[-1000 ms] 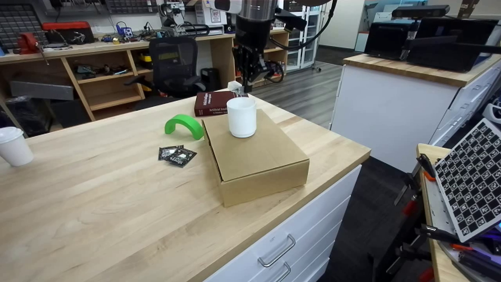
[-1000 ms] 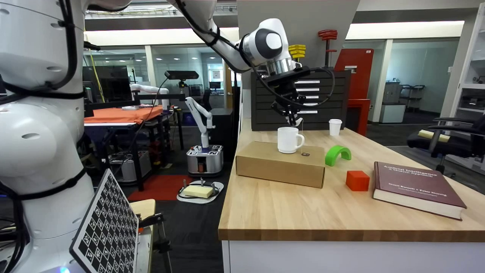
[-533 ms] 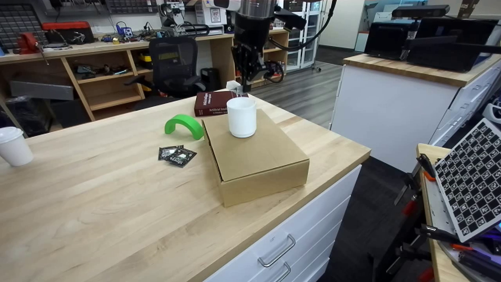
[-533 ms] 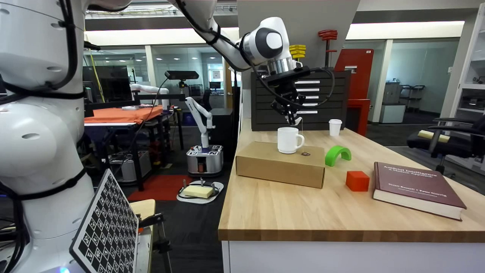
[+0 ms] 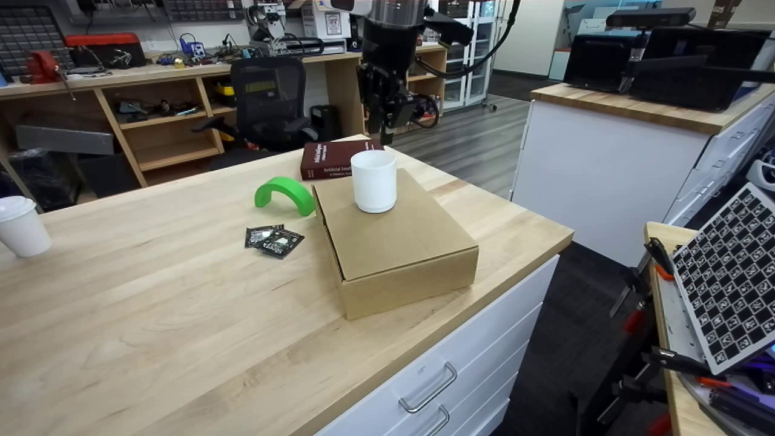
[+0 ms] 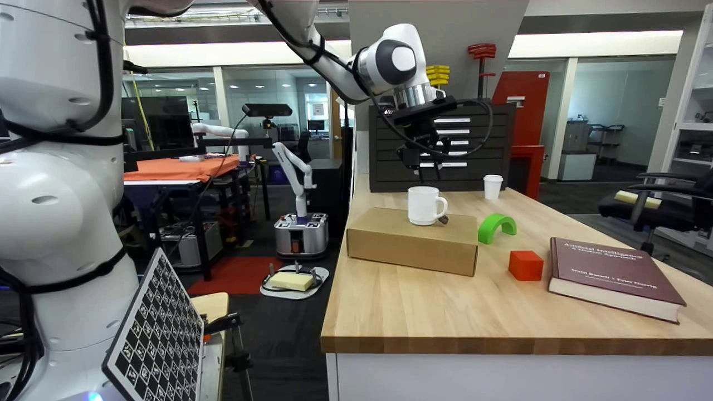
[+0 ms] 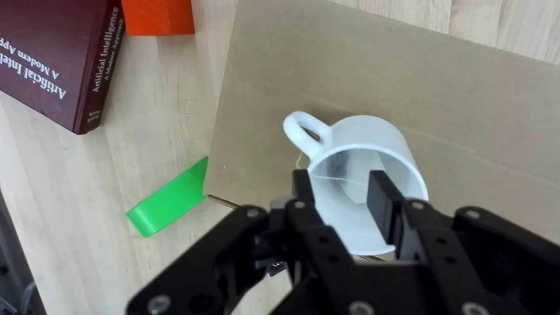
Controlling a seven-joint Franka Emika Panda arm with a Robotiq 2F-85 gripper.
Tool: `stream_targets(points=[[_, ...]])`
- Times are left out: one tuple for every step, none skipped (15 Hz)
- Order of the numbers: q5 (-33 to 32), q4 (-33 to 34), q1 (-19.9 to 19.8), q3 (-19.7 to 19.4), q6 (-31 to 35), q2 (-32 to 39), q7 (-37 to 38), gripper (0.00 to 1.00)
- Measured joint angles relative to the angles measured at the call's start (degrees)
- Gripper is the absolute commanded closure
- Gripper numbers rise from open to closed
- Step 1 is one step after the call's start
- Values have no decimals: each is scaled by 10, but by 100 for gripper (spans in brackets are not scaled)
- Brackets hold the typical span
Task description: Put the tea bag into the coffee mug.
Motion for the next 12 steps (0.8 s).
stream_targets(points=[[0, 0, 0, 0, 0, 0, 0, 23], [0, 0, -2, 0, 0, 0, 0, 17], [0, 0, -5, 1, 0, 0, 0, 11], [0, 1, -6, 1, 0, 0, 0, 29], [0, 1, -6, -1, 0, 0, 0, 23], [0, 1, -6, -1, 0, 0, 0, 15], [0, 2, -6, -1, 0, 0, 0, 11], [0, 2, -6, -1, 0, 0, 0, 11], [0, 2, -6, -1, 0, 0, 0, 11], [0, 2, -6, -1, 0, 0, 0, 11], [0, 2, -6, -2, 0, 0, 0, 11], [0, 2, -6, -2, 0, 0, 0, 11]])
